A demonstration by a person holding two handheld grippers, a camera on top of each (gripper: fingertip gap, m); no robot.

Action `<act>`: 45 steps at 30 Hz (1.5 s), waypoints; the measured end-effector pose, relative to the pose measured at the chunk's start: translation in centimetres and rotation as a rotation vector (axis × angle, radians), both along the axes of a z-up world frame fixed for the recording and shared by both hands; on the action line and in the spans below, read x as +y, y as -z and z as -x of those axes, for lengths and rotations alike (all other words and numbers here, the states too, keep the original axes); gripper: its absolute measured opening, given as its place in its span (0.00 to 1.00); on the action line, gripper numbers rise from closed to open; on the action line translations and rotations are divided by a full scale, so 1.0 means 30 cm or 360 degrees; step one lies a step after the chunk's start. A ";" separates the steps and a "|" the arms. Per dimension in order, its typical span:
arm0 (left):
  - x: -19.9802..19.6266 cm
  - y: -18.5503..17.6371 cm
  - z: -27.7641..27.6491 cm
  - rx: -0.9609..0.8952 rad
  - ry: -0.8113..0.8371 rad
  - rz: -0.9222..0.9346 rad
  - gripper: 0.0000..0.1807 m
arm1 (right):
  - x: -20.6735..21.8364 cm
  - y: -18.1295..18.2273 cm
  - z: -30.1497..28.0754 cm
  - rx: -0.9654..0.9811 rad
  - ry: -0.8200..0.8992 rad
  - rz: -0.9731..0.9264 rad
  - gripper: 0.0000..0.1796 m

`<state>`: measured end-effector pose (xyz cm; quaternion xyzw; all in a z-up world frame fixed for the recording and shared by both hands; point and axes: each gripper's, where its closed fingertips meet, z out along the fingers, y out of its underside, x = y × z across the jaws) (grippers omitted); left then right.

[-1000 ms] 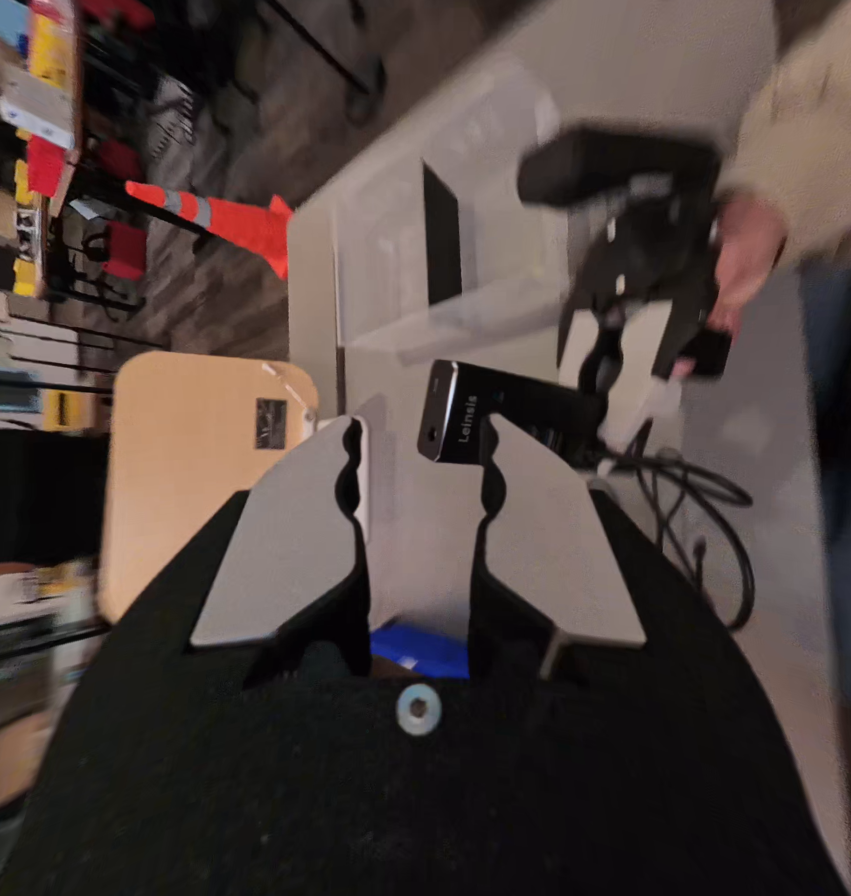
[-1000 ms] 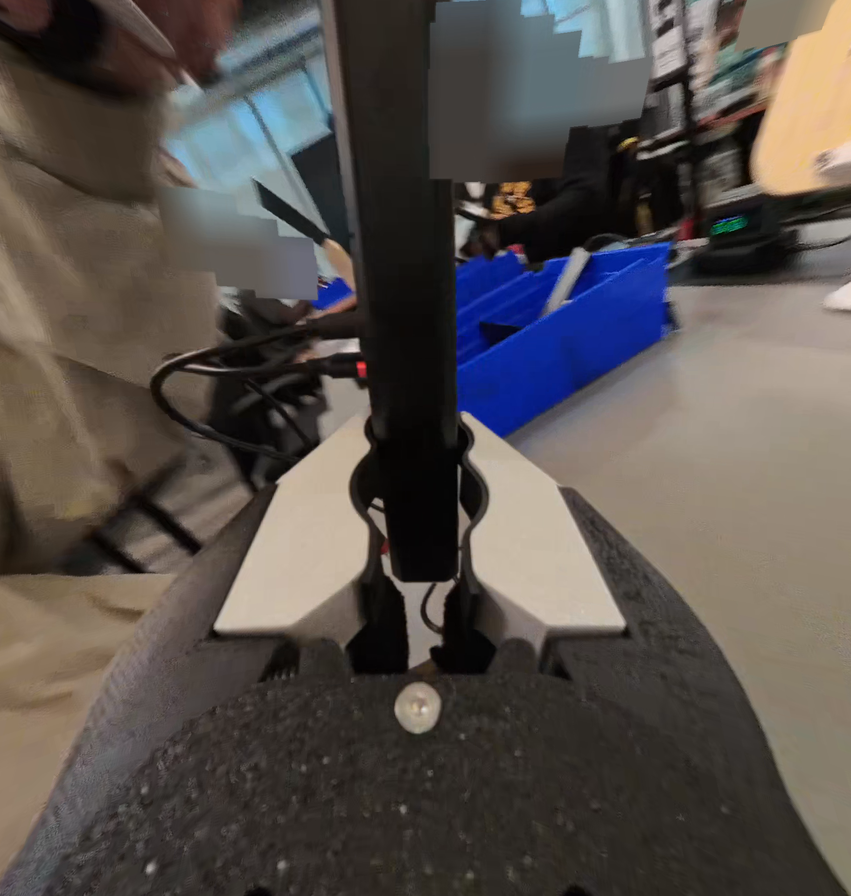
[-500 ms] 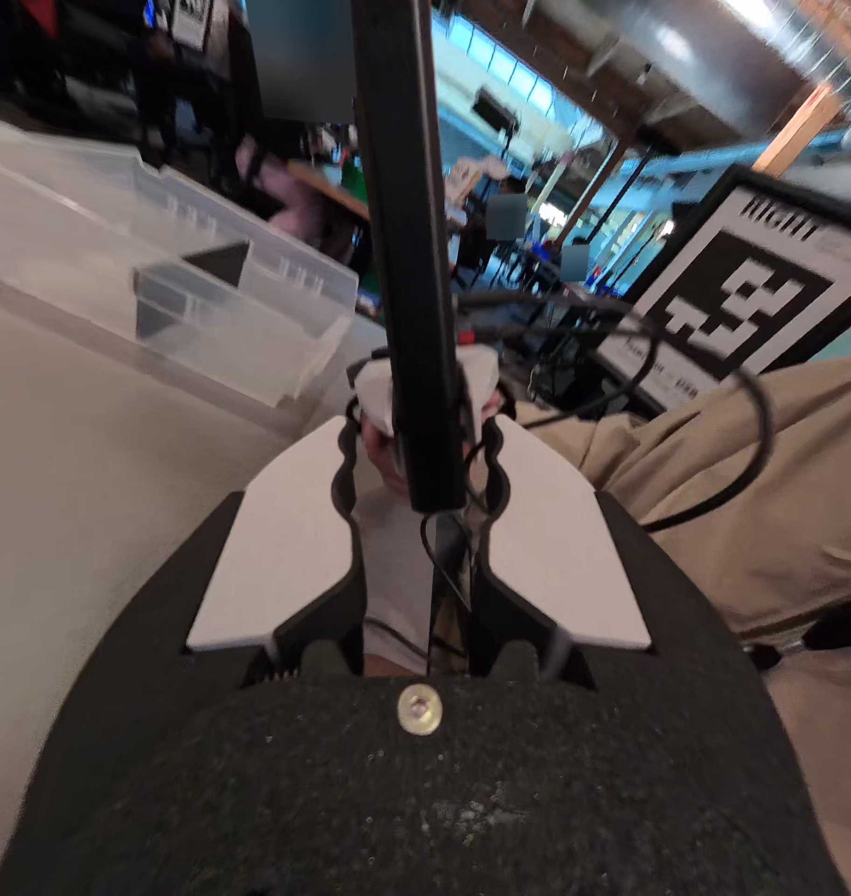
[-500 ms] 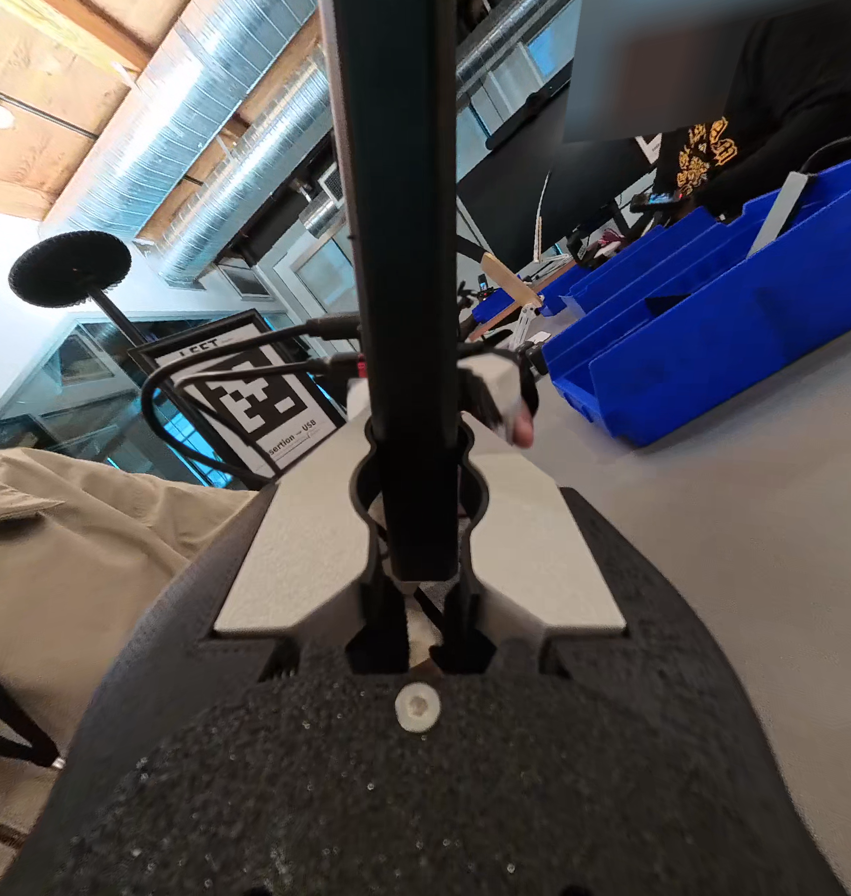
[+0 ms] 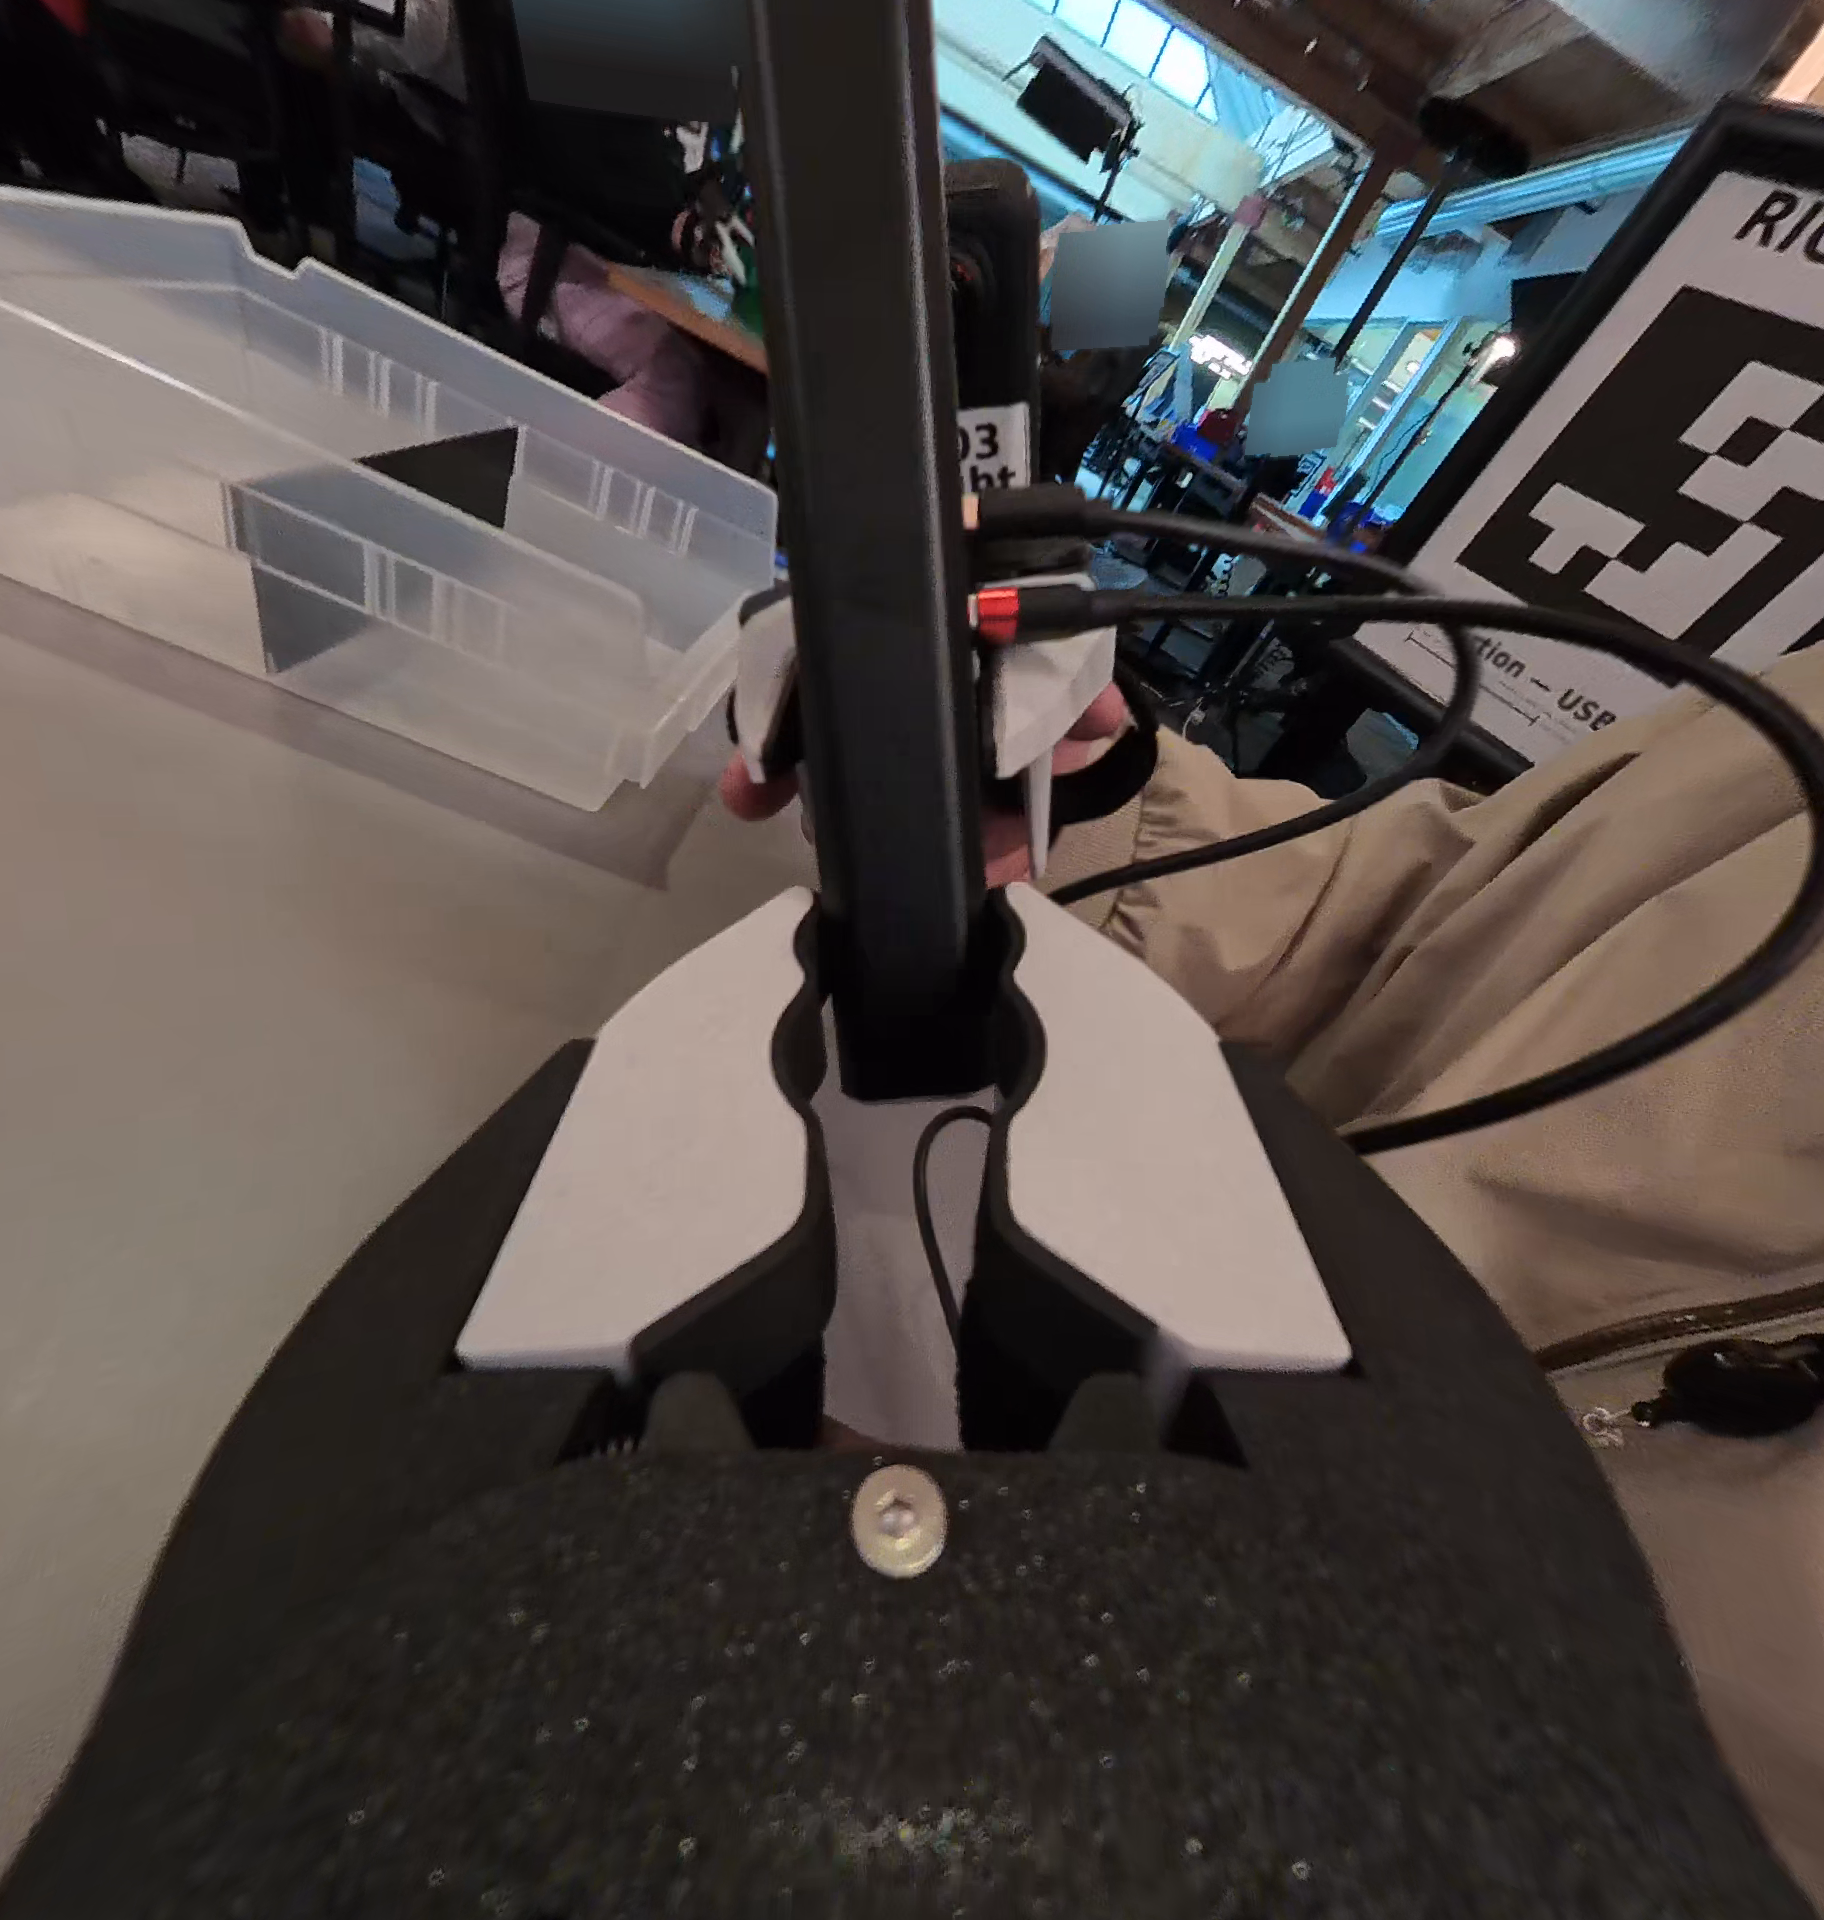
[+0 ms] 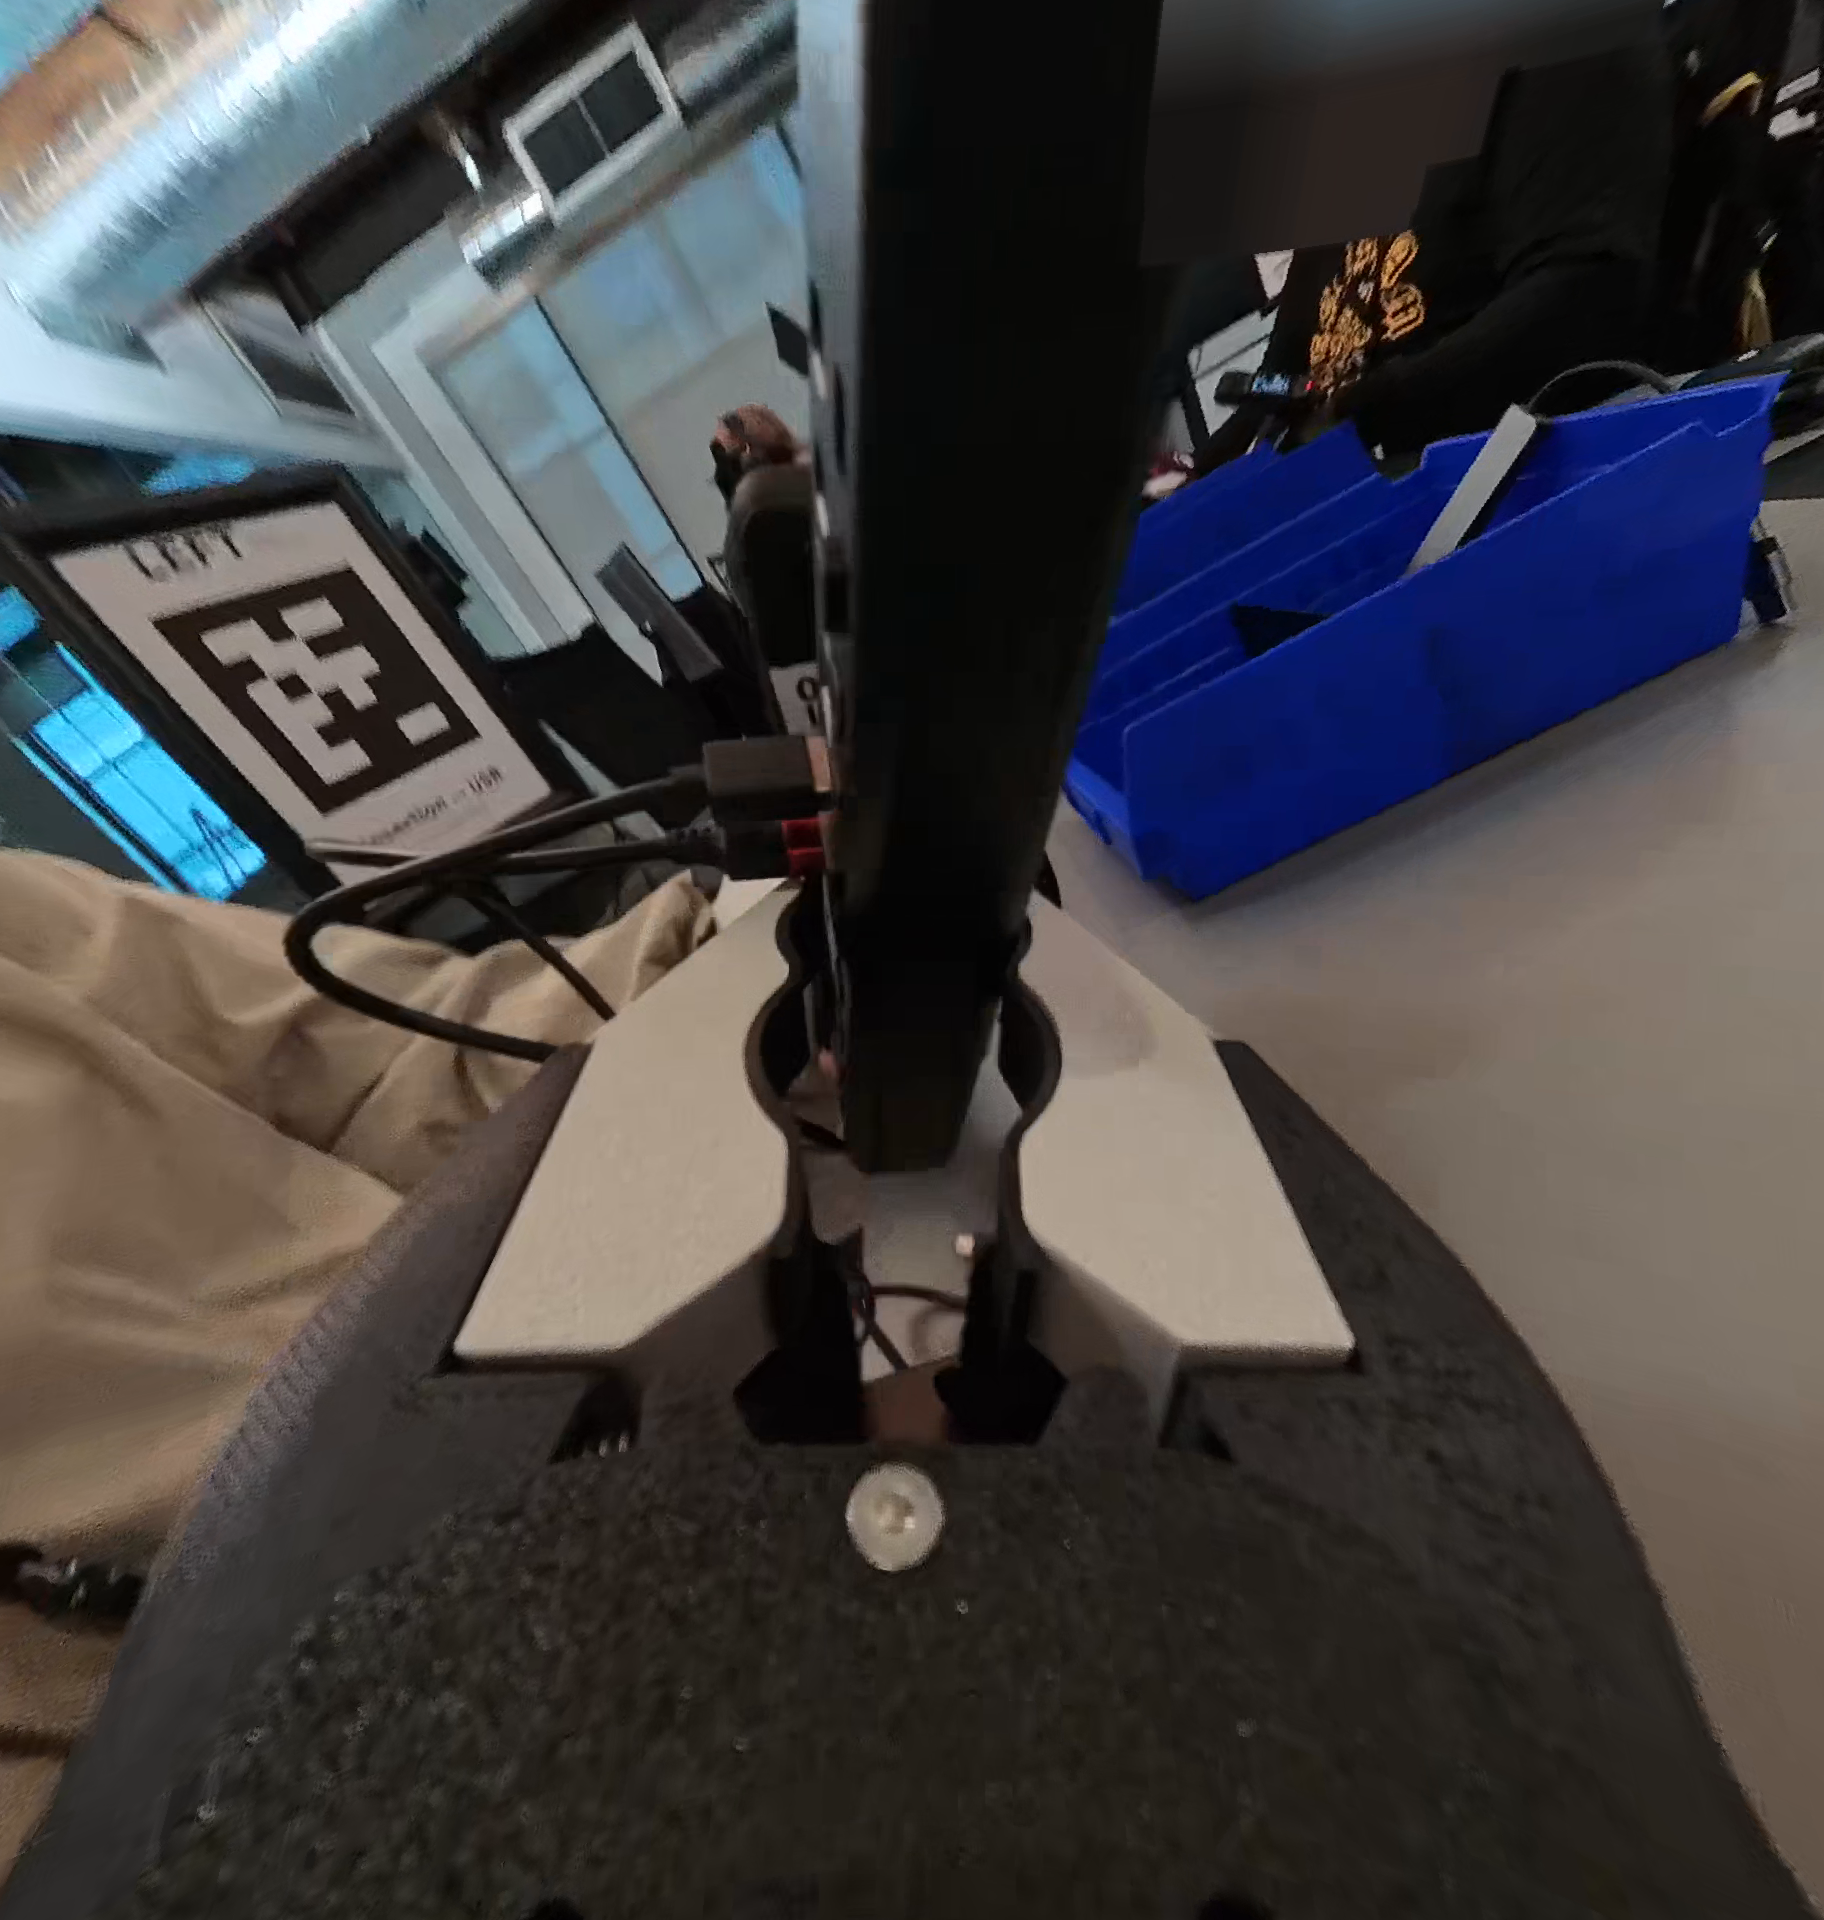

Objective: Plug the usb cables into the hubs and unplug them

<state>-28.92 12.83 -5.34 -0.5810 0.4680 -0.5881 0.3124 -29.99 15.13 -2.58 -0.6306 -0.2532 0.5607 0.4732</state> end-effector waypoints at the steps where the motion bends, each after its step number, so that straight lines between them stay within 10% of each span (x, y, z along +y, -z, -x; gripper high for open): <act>1: -0.009 0.000 0.000 -0.0007 0.0020 -0.0024 0.15 | -0.016 0.006 -0.005 -0.0047 -0.0043 -0.0014 0.17; 10: 0.013 -0.046 0.023 -0.0235 0.0028 0.0149 0.15 | 0.010 -0.190 -0.190 0.0414 -0.0022 -0.0002 0.25; 34: -0.042 0.081 -0.075 0.0110 0.0019 -0.0099 0.16 | 0.020 -0.080 -0.005 -0.0009 0.0047 -0.0109 0.14; 45: 0.290 0.003 0.035 -0.0011 -0.0966 -0.0301 0.15 | 0.107 -0.163 -0.111 -0.0211 0.0691 -0.0319 0.28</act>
